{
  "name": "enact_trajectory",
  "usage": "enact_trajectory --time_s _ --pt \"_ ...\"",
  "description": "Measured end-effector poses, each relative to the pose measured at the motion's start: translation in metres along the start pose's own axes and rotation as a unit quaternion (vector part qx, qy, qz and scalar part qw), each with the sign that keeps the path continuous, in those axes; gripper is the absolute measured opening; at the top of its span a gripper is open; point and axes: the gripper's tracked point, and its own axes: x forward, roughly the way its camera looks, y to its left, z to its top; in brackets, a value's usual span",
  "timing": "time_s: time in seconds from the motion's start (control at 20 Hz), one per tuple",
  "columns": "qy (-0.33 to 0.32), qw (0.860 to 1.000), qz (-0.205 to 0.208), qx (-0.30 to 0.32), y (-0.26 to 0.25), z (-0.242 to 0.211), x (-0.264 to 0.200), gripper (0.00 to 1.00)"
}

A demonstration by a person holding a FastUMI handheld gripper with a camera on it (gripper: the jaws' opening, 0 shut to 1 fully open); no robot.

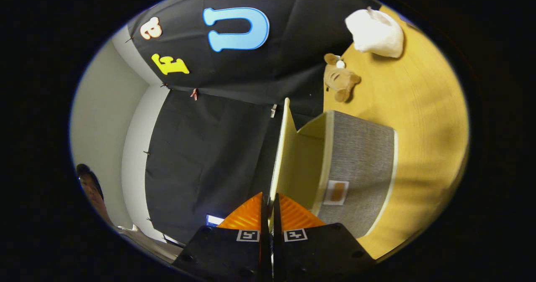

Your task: Open the storage box then place both shoes into the box .Put the left shoe in first, then the right shoe, with the right side of both shoes facing outward in a uniform manner.

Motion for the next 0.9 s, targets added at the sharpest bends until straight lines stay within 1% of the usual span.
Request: enact_trajectory --time_s 0.15,0.2,0.25,0.4,0.5,0.7,0.9 --pt "-0.034 0.998 -0.003 -0.047 0.042 0.016 0.025 0.06" --pt "-0.044 0.998 0.001 -0.054 0.057 0.02 0.035 0.06" --pt "-0.047 0.997 0.002 -0.064 0.07 0.021 0.047 0.06" --pt "-0.043 0.992 -0.011 -0.116 0.09 0.014 0.082 0.07" --pt "-0.044 0.99 -0.012 -0.135 0.106 0.01 0.105 0.07" --pt "-0.033 0.989 -0.008 -0.142 0.123 -0.003 0.151 0.07" --pt "-0.019 0.989 -0.016 -0.146 0.12 -0.018 0.191 0.07"
